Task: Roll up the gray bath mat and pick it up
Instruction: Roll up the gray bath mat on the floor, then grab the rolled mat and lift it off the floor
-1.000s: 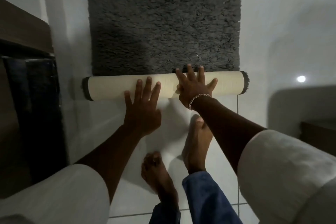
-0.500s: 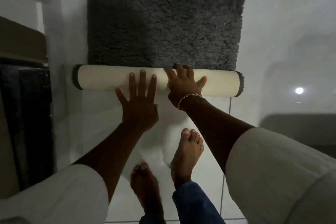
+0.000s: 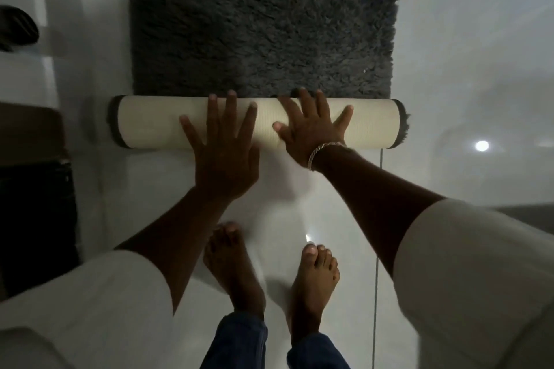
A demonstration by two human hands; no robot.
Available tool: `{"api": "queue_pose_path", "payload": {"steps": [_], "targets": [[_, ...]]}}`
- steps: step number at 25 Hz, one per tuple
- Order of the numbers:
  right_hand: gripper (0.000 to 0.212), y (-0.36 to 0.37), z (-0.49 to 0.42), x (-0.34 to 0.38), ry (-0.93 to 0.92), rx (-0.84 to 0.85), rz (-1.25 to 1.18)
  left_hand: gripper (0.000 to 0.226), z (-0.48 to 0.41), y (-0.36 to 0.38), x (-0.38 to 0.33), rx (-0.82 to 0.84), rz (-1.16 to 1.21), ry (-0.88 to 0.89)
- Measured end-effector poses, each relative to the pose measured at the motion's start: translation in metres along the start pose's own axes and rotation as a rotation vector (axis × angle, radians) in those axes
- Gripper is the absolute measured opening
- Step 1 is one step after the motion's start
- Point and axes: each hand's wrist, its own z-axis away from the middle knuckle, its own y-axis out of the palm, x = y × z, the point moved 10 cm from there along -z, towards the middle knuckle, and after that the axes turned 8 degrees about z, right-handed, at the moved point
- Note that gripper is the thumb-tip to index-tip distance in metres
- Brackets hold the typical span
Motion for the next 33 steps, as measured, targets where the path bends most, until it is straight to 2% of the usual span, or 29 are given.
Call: {"api": "queue_pose_path", "payload": {"steps": [2,5,7,9,11,14,18,20,22,25,27,29,30,31,33], "targets": [[0.061,-0.015,-0.016,-0.01,0.037,-0.025,-0.012,0.067,-0.001,0.001,0.003,0.023,-0.015,-0.034],[0.061,-0.035,0.008,-0.005,0.101,-0.19,-0.008,0.069,-0.044,-0.006,0.015,0.086,0.039,-0.053],[0.062,-0.032,0.014,-0.003,0.111,-0.152,0.025,0.071,-0.069,-0.016,0.018,0.09,0.078,-0.049],[0.061,-0.032,-0.01,-0.011,0.12,-0.067,0.02,0.066,-0.078,-0.031,0.011,0.026,0.065,-0.096],[0.058,-0.04,-0.042,-0.018,0.096,0.0,0.003,0.057,-0.067,-0.038,0.002,-0.034,0.057,-0.175],[0.056,-0.065,-0.093,-0.026,0.056,0.046,-0.024,0.059,-0.079,-0.034,0.006,0.037,0.056,-0.208],[0.05,-0.116,-0.093,0.0,-0.051,-0.222,-0.01,0.067,-0.151,-0.037,0.027,0.149,0.112,-0.228],[0.06,-0.109,-0.08,0.019,-0.153,-0.172,-0.003,0.07,-0.179,-0.042,0.031,0.211,0.146,-0.265],[0.069,-0.103,-0.093,0.018,-0.151,-0.091,0.006,0.071,-0.191,-0.056,0.033,0.156,0.188,-0.319],[0.075,-0.118,-0.147,0.008,-0.143,-0.045,0.03,0.06,-0.18,-0.086,0.037,-0.119,0.286,-0.486],[0.074,-0.134,-0.179,-0.001,-0.124,-0.061,-0.002,0.059,-0.153,-0.1,0.044,-0.374,0.434,-0.656],[0.074,-0.143,-0.207,-0.002,-0.128,-0.021,-0.004,0.059,-0.117,-0.085,0.072,-0.587,0.755,-1.005],[0.076,-0.143,-0.22,-0.006,-0.119,0.027,-0.01,0.06,-0.112,-0.058,0.08,-0.574,0.99,-1.183],[0.08,-0.143,-0.234,-0.01,-0.108,0.092,-0.021,0.062,-0.12,-0.03,0.079,-0.467,1.231,-1.279],[0.09,-0.147,-0.268,-0.01,-0.124,0.207,-0.029,0.066,-0.163,0.006,0.064,-0.183,1.582,-1.176]]}}
